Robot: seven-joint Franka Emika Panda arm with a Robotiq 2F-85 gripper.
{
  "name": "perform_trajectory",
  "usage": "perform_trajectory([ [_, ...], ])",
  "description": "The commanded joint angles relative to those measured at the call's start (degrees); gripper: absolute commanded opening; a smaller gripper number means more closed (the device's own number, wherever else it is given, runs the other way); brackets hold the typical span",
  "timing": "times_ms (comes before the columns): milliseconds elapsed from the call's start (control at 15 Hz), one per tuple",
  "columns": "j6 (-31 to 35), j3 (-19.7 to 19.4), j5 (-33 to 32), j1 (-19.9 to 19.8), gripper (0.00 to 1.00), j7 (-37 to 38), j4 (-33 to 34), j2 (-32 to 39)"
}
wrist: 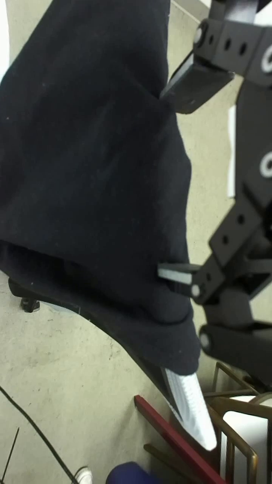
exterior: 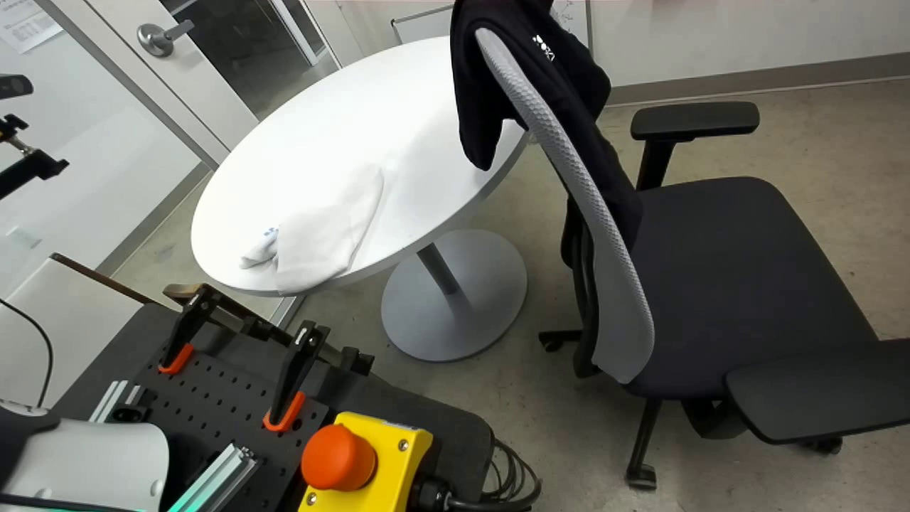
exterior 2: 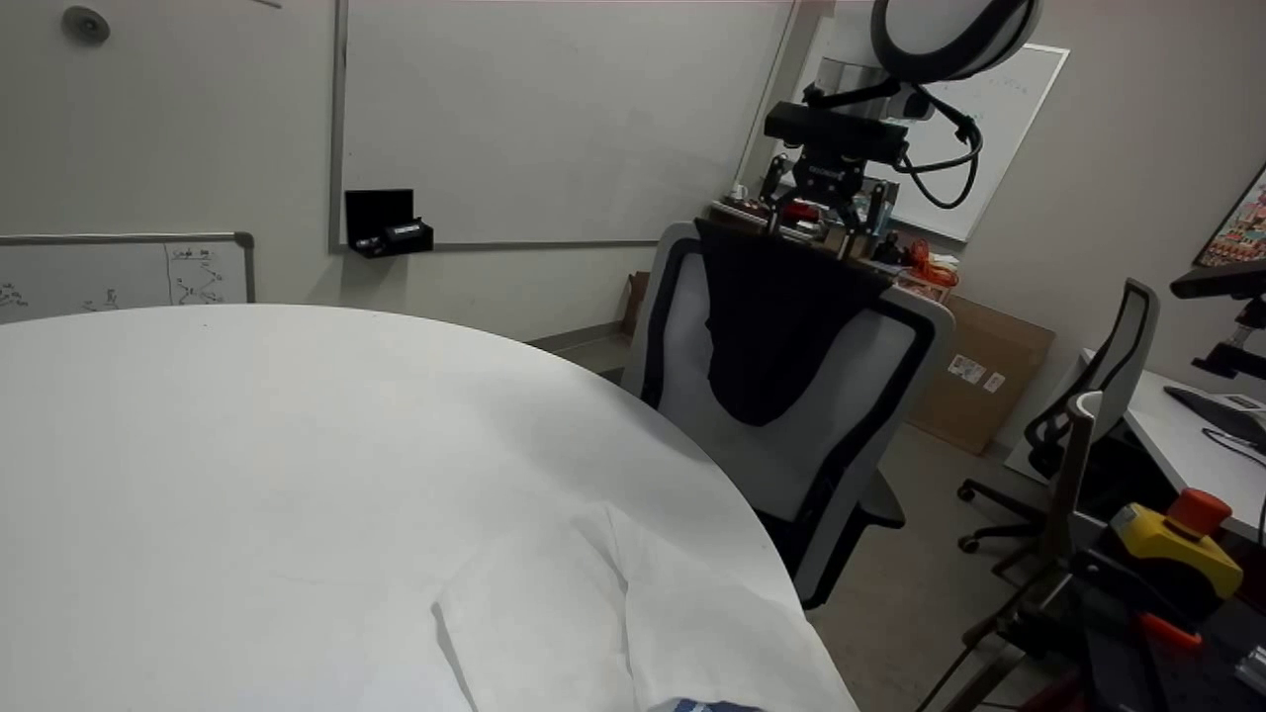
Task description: Move the black t-shirt from the backrest of the chair to the table
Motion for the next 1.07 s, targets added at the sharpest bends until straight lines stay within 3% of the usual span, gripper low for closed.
perform_trajectory([
  [0,-2.5,-0.7,-0.7,1.0,0.74,0.9,1.9,1.3],
  [667,-3.6,-0.4,0.0,0.6,0.0,0.2,2.4,0.8],
  [1000,-3.8,0.2,3.4,-0.5,0.01,-1.0,3.0,-0.7],
])
